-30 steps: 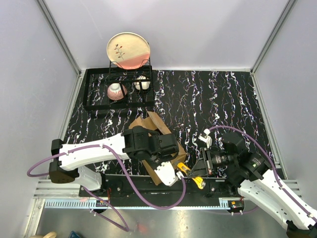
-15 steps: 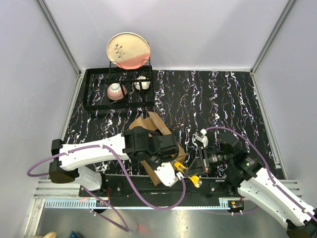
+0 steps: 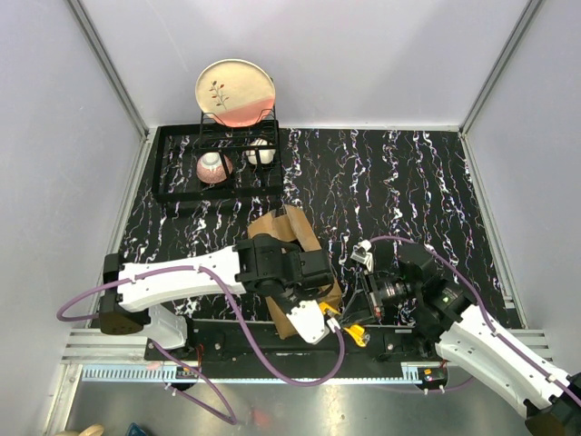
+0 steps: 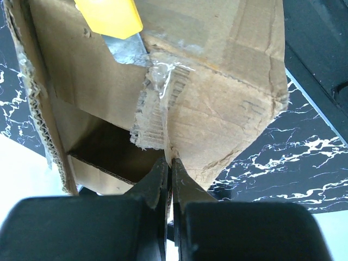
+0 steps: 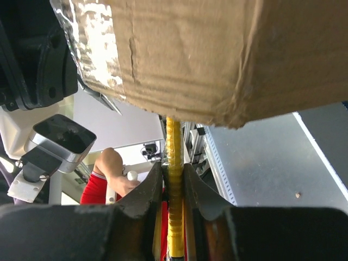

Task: Unpack the express box
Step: Cut the express box at the center of the board.

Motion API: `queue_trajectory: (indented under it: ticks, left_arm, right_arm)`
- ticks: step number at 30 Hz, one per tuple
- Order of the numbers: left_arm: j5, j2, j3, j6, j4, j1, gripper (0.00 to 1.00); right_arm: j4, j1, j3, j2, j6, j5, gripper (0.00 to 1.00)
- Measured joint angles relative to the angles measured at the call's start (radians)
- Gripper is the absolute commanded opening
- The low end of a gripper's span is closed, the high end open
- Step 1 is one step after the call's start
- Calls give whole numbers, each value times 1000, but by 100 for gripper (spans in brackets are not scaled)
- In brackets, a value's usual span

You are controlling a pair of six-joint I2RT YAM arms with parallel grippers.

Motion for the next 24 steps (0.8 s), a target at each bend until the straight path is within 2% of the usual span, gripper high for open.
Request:
queue_trajectory:
  ticks: [8, 17, 24]
  left_arm:
    - [-7, 15, 6, 0, 7, -5, 0]
    - [-27, 30, 15, -8, 9, -8, 0]
    - [-84, 35, 18, -42, 30, -8, 0]
  right_arm:
    - [23, -1, -8, 19, 12, -84, 0]
    - [-174, -1, 82, 100, -180, -80, 0]
    - [-266, -1, 124, 114, -239, -36, 0]
